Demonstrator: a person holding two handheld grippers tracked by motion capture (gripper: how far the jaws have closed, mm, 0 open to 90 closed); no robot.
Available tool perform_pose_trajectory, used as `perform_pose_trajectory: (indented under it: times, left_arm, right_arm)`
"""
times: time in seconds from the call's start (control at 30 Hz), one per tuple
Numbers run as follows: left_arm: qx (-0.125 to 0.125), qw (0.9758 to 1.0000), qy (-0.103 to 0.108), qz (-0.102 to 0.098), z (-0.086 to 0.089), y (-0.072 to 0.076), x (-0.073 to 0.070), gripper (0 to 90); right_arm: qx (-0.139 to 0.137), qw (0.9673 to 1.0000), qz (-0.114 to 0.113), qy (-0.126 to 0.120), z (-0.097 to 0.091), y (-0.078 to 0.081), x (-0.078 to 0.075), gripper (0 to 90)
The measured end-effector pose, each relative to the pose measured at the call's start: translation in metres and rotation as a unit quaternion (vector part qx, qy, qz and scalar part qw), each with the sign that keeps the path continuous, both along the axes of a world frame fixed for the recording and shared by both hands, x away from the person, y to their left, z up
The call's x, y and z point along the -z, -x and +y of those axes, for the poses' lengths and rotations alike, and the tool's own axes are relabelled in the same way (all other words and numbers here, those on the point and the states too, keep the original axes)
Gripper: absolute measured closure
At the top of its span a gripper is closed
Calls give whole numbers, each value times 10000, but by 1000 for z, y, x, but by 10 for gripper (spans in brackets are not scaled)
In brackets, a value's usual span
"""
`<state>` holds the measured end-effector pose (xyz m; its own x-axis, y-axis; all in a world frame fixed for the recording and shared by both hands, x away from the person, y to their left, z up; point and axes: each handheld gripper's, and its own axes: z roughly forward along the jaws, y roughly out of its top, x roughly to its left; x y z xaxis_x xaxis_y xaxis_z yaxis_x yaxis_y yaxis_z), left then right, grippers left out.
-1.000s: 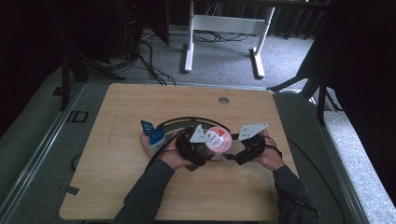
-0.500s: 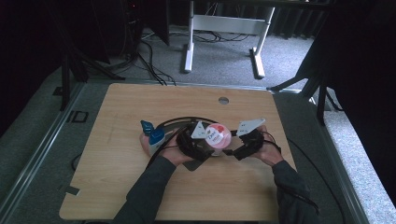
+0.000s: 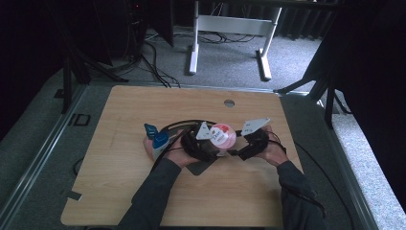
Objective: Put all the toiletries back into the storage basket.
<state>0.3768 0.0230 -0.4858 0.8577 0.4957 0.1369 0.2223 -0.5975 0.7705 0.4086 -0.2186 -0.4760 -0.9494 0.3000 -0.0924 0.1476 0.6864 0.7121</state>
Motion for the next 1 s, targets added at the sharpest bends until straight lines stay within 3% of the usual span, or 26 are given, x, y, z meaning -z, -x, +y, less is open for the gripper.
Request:
perform_pose_trajectory:
  times: [0.47,1.0]
  left_arm:
    - [-290,9996,21,33,-4,-7,6,183]
    - [-486,9987,146,63,-4,-15,9,182]
  right_arm:
    - [55,9998,-6,208,5,-13,2,198]
    - [145,9997,76,190,8,-23,3,199]
